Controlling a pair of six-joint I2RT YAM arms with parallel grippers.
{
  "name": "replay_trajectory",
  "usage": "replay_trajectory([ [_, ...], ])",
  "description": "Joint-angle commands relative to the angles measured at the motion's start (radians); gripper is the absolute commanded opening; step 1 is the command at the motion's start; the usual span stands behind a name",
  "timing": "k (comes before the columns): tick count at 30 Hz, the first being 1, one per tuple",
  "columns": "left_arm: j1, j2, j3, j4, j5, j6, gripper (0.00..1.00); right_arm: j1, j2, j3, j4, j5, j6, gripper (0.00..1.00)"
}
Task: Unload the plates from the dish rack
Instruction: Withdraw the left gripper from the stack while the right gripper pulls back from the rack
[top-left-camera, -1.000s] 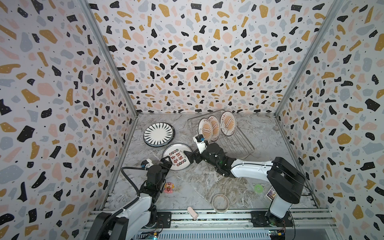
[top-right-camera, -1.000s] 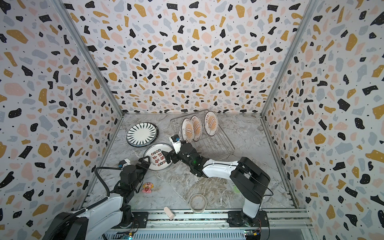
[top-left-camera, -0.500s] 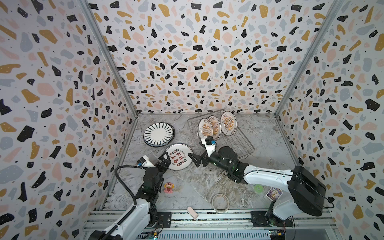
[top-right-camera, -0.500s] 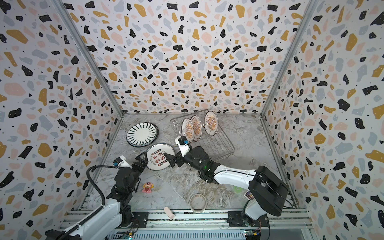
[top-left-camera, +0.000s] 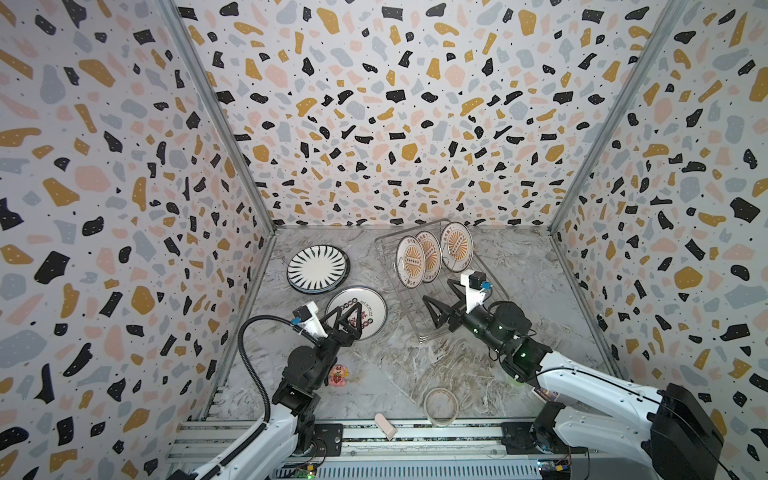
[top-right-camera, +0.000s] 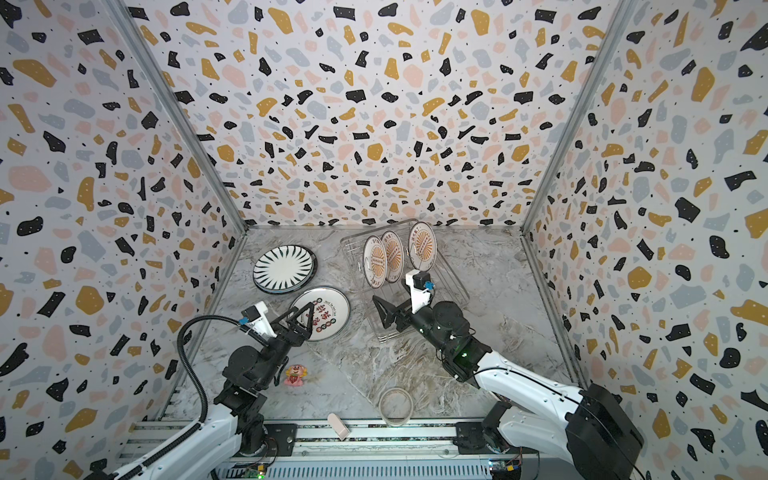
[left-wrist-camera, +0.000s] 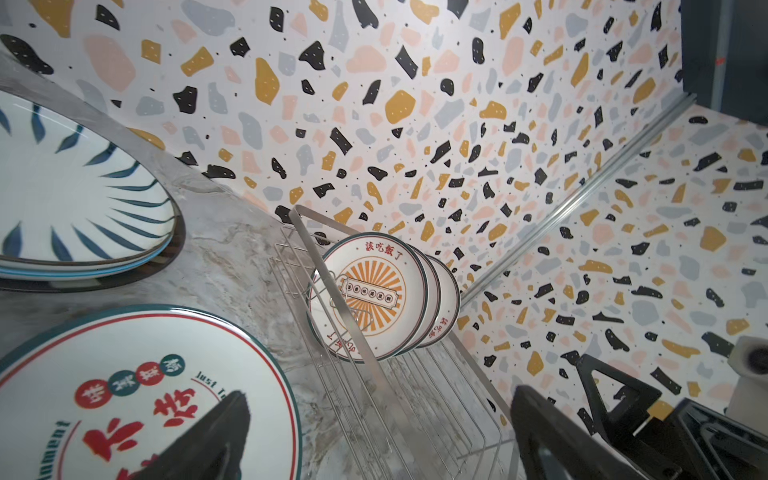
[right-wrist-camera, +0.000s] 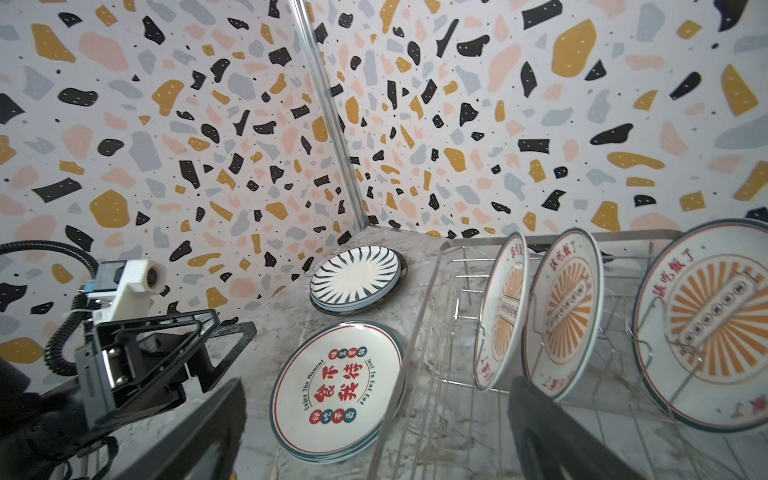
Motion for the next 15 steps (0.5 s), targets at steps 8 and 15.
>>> replay_trajectory([
  [8,-0.167,0.334,0.176,0.227,-0.057,0.095,1.00,-0.079,0.018,0.048,-0.166,0.079,0.058,0.99],
  [15,-0.207,0.544,0.348,0.224,-0.061,0.130,1.00,-0.122,0.138,0.126,-0.144,-0.002,-0.028,0.99],
])
